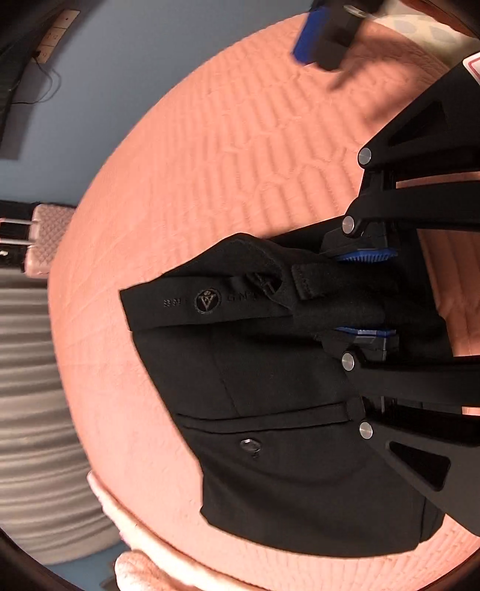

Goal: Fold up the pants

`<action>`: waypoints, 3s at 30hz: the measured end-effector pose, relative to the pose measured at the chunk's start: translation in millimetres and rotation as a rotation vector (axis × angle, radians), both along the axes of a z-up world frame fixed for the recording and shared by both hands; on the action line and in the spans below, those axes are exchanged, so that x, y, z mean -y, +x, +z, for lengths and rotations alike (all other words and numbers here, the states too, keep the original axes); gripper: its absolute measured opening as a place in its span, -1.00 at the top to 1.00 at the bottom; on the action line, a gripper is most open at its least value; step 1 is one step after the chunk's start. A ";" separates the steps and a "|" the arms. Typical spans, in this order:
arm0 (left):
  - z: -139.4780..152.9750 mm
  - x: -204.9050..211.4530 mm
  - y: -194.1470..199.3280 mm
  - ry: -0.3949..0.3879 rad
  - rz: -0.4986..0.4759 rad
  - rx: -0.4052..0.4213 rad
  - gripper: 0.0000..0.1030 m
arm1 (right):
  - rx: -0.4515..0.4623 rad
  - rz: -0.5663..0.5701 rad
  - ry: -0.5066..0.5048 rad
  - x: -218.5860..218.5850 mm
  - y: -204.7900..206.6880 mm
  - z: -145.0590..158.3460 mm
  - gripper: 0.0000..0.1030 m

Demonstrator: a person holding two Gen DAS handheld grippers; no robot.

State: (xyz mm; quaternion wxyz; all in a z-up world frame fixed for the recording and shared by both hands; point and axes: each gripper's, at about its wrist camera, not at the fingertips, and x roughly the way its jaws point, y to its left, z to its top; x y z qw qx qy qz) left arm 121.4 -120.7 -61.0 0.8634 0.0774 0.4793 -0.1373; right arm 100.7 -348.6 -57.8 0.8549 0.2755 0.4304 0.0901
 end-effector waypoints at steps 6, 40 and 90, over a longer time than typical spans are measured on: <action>11.3 -19.8 -13.7 -0.049 -0.027 -0.023 -0.20 | -0.015 0.126 0.006 -28.9 55.6 -4.4 -0.30; -6.1 -202.5 25.5 0.065 0.248 0.036 -0.64 | -0.084 0.418 -0.033 -218.3 191.0 6.9 0.92; 12.5 -138.6 22.5 0.169 0.272 -0.008 -0.72 | -0.029 0.284 -0.384 -127.7 -39.1 1.3 0.89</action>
